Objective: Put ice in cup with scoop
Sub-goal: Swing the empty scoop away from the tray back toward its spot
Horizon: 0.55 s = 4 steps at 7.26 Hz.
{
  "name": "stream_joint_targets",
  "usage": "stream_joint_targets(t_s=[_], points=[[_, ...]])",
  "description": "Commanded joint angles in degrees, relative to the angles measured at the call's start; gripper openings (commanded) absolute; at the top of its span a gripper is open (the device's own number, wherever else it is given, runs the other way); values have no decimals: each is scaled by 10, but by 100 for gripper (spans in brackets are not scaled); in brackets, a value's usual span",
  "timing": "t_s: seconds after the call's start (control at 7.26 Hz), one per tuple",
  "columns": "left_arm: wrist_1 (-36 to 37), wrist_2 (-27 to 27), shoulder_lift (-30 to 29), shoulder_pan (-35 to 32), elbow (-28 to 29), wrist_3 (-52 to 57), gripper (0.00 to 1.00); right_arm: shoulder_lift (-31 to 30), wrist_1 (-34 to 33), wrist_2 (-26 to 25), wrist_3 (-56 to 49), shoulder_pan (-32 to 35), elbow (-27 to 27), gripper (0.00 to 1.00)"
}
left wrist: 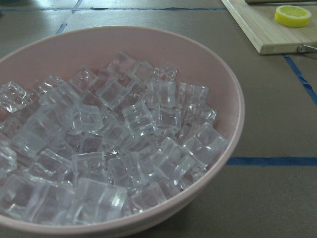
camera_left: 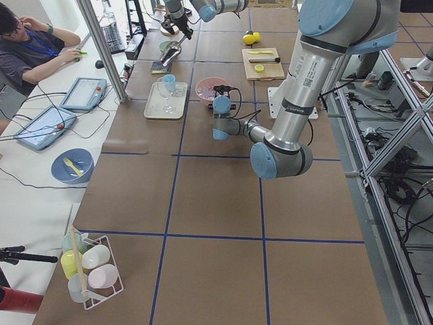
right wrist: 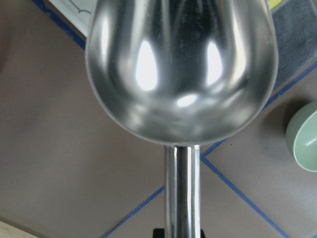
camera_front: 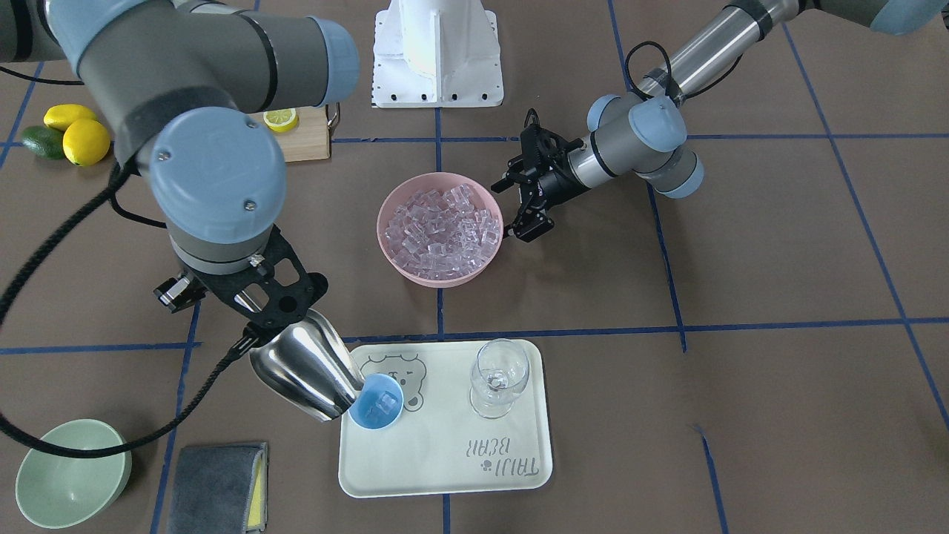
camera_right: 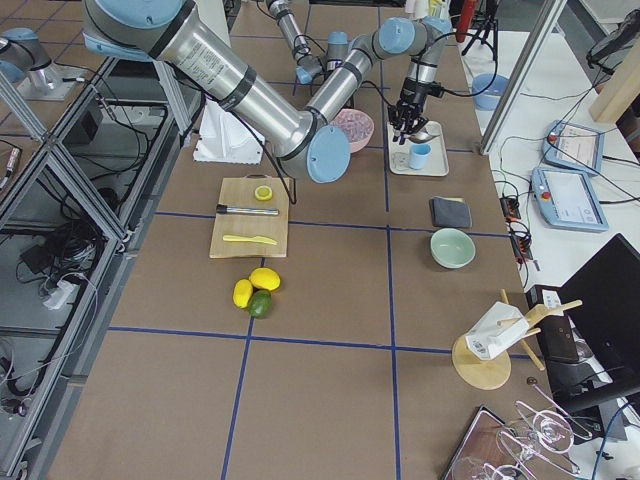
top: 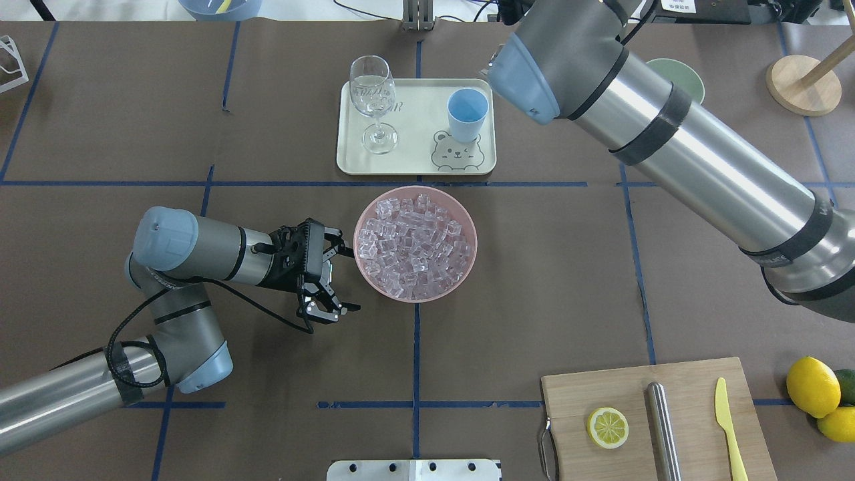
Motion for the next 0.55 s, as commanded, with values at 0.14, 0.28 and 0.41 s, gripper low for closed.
stream_joint_targets(t_s=[0.14, 0.28, 0.41], points=[[0, 0, 0, -1, 0, -1, 100, -97, -1, 87, 144, 57, 124, 0], [0, 0, 0, -2, 0, -1, 100, -160, 1, 101, 186, 65, 198, 0], [0, 0, 0, -2, 0, -1, 100, -209, 3, 100, 210, 67, 255, 0]])
